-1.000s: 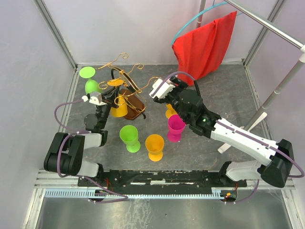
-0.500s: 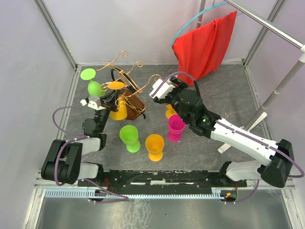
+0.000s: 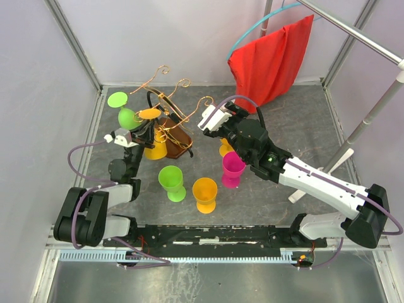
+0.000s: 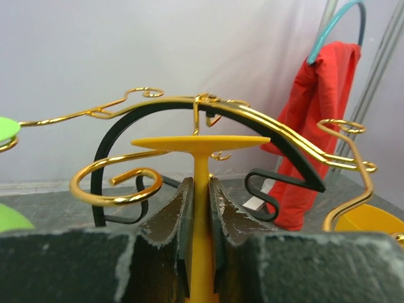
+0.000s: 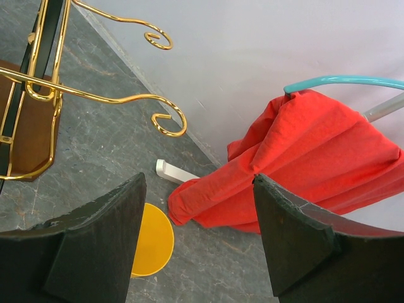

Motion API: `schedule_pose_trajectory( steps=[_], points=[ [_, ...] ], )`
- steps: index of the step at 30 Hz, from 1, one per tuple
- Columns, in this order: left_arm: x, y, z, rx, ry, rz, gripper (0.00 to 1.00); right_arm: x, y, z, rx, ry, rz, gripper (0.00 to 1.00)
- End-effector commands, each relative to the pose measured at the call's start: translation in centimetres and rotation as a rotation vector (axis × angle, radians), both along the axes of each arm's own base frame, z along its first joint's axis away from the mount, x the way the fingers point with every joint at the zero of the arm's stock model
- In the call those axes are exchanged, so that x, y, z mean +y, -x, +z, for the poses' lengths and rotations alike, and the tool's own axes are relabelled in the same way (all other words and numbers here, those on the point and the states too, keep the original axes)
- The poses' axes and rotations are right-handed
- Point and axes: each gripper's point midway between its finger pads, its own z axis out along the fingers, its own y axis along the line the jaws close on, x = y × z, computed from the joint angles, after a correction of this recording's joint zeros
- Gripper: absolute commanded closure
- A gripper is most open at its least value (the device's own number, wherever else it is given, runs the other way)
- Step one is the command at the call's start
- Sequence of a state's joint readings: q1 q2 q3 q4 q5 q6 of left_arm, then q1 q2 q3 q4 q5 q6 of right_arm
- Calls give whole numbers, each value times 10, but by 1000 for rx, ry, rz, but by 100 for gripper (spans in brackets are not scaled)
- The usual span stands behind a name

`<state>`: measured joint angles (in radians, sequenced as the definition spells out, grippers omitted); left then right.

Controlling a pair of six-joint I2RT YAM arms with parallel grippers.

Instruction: Place the wine glass upside down on the wine glass rack

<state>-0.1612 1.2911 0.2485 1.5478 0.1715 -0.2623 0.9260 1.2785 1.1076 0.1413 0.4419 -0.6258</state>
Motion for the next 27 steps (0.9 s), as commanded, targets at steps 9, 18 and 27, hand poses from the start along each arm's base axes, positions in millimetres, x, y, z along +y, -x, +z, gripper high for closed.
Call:
schedule_pose_trajectory(
  steps=[9, 18, 27],
  points=[
    [38, 3, 29, -140, 52, 212, 97, 2, -2, 10, -26, -20, 10, 23],
    [59, 5, 22, -118, 69, 324, 97, 1, -2, 7, -22, -11, 8, 22],
    [72, -3, 18, -101, 62, 409, 97, 1, -1, 4, -15, -7, 6, 22]
  ],
)
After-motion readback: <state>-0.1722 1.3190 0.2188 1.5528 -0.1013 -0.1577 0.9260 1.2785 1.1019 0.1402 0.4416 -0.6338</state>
